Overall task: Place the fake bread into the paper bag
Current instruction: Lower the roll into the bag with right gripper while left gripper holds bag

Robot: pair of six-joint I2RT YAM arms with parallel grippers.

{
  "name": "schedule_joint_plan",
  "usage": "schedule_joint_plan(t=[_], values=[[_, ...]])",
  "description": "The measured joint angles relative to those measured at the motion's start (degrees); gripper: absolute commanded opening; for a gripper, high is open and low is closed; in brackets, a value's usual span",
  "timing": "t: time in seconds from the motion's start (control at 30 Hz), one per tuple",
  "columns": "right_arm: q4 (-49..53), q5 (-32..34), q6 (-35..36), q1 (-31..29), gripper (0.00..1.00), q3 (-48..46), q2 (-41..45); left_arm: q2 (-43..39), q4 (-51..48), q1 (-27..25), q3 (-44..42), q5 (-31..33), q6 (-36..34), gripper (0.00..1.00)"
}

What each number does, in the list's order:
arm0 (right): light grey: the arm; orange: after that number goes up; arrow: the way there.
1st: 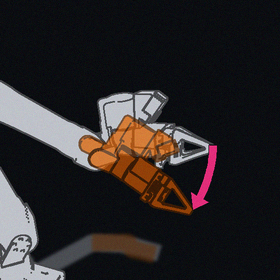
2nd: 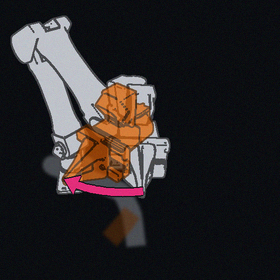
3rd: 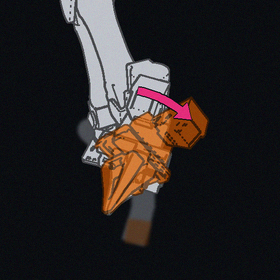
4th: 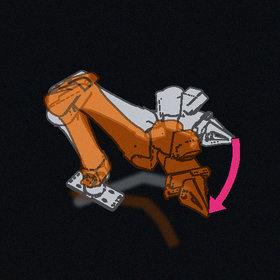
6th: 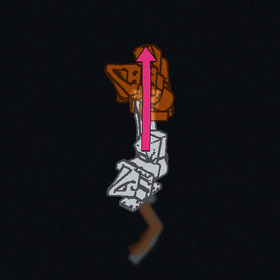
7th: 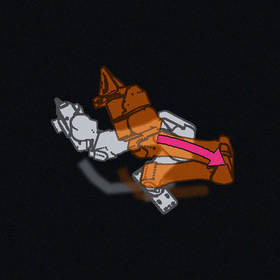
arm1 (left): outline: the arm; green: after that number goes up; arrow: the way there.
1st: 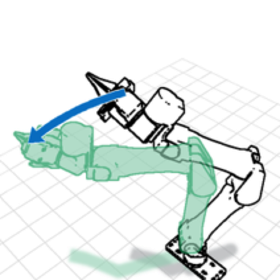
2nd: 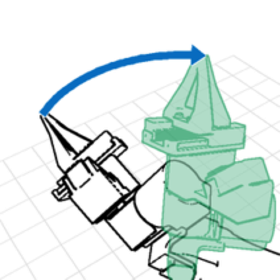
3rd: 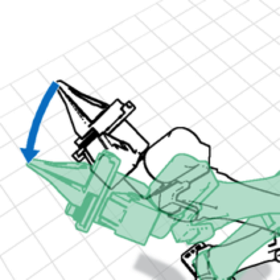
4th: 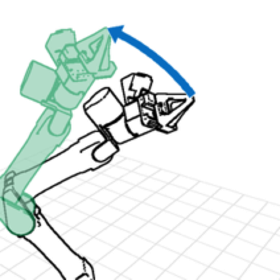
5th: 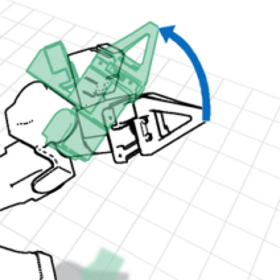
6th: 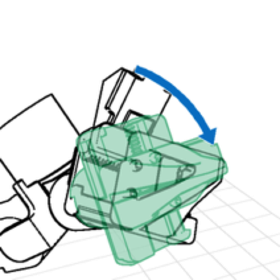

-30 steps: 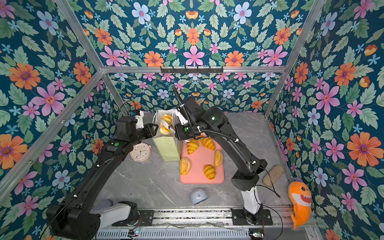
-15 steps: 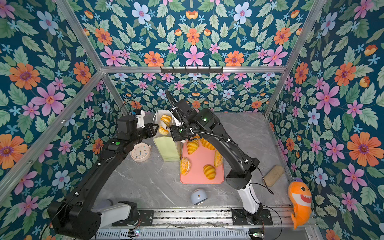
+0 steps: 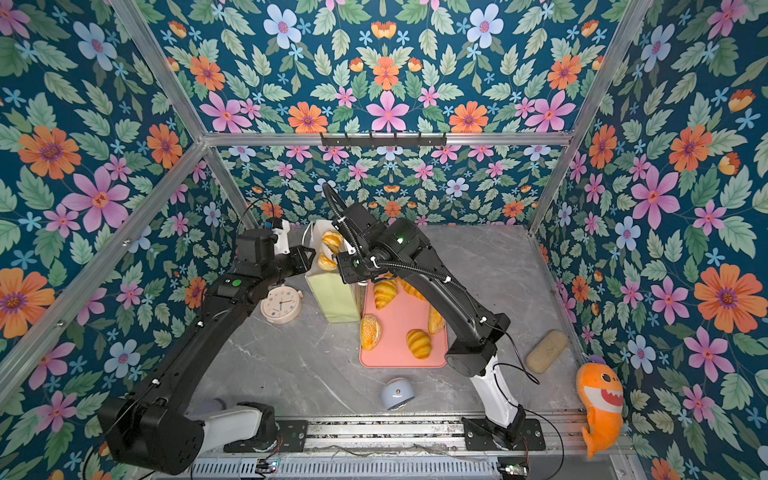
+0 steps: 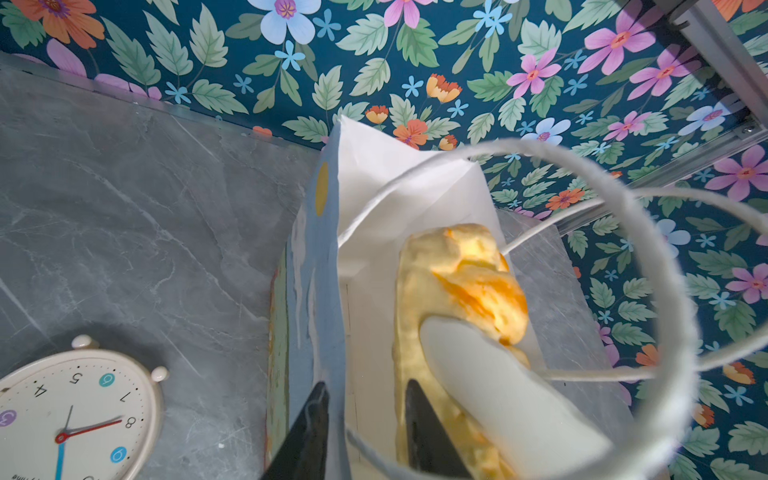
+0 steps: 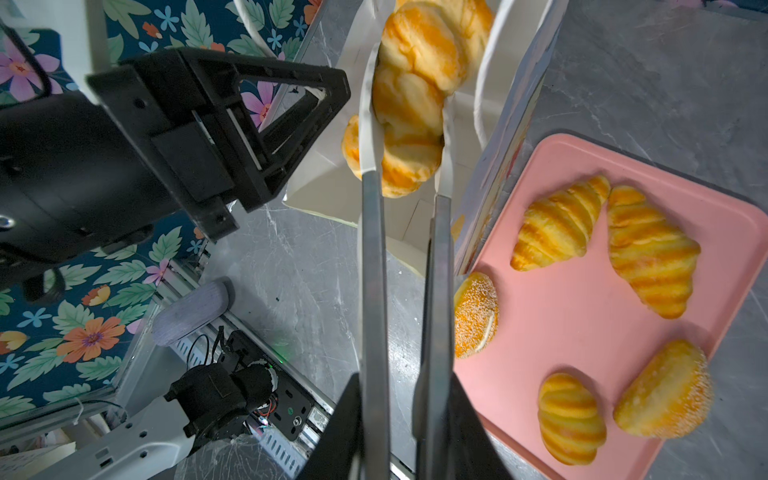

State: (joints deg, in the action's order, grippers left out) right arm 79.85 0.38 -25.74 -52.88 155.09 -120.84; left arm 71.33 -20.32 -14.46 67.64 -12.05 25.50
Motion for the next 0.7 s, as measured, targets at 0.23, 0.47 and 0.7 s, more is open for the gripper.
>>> schedule_joint_plan(t=[0.23,0.47,0.7], values=[[-0.07,0.85,0.39,-0.20,0.24,0.22,-1.22,0.35,-0.39,-0.02,0.00,0.00,-0.02,0.29],[-0.07,1.70,0.39,-0.31,0.27,0.26,-1.79,0.48,-0.28,-0.02,-0.50,-0.24,-0.02,0.21],[-0.09,2.12,0.39,-0.42,0.29,0.33,-2.23,0.83,-0.26,-0.09,-0.76,-0.74,-0.02,0.16]])
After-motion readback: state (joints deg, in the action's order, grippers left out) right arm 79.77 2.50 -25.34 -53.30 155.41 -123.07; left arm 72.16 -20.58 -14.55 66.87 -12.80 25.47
